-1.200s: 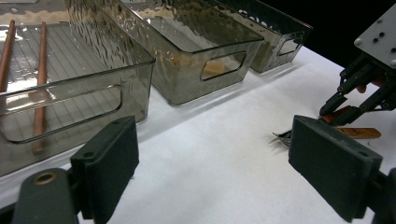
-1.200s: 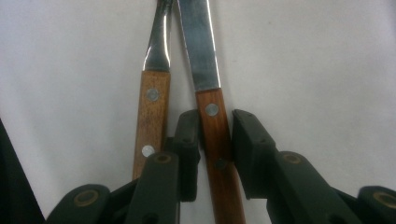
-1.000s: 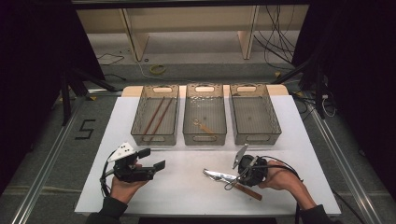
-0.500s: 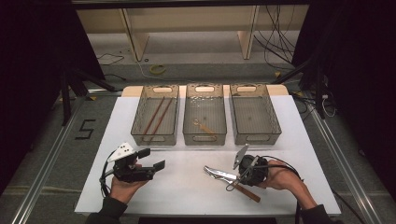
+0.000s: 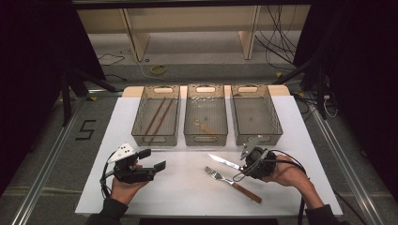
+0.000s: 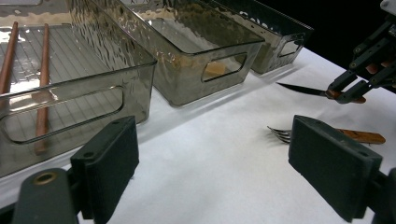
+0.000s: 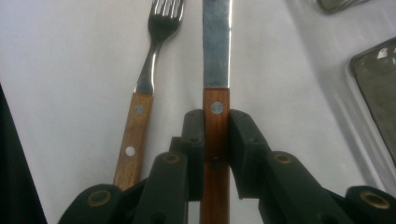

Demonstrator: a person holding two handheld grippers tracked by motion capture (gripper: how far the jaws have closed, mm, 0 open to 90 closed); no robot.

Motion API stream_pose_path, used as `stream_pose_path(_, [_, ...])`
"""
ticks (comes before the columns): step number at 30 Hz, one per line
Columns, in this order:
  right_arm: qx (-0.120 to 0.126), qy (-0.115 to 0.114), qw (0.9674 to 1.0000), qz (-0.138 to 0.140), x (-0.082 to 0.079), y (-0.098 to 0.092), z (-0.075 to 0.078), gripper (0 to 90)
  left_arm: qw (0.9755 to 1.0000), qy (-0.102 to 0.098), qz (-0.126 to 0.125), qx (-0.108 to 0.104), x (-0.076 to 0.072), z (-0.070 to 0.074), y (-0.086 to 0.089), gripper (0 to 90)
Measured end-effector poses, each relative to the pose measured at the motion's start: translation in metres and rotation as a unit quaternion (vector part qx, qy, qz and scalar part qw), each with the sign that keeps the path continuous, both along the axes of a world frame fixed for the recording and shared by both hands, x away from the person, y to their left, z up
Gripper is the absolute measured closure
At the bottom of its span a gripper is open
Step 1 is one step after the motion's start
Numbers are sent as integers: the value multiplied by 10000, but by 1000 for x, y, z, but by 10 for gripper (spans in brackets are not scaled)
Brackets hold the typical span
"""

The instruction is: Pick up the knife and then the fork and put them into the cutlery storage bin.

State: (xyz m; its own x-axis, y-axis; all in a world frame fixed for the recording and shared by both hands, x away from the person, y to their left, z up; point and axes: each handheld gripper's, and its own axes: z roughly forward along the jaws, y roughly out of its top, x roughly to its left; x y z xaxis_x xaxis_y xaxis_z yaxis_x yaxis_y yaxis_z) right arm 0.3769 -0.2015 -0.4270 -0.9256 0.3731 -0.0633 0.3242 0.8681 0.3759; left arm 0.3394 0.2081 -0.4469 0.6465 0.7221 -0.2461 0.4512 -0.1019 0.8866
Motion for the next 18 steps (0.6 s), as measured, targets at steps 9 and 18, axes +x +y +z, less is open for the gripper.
stream_pose_path(9, [268,-90,9991,-317,7,-5,15,777,10000,-20,4,-32,0,0,1,157])
stream_pose_path(18, [514,-240,9961,-675,19,-16,29,776,10000,-28,30,-72,0,0,1,157])
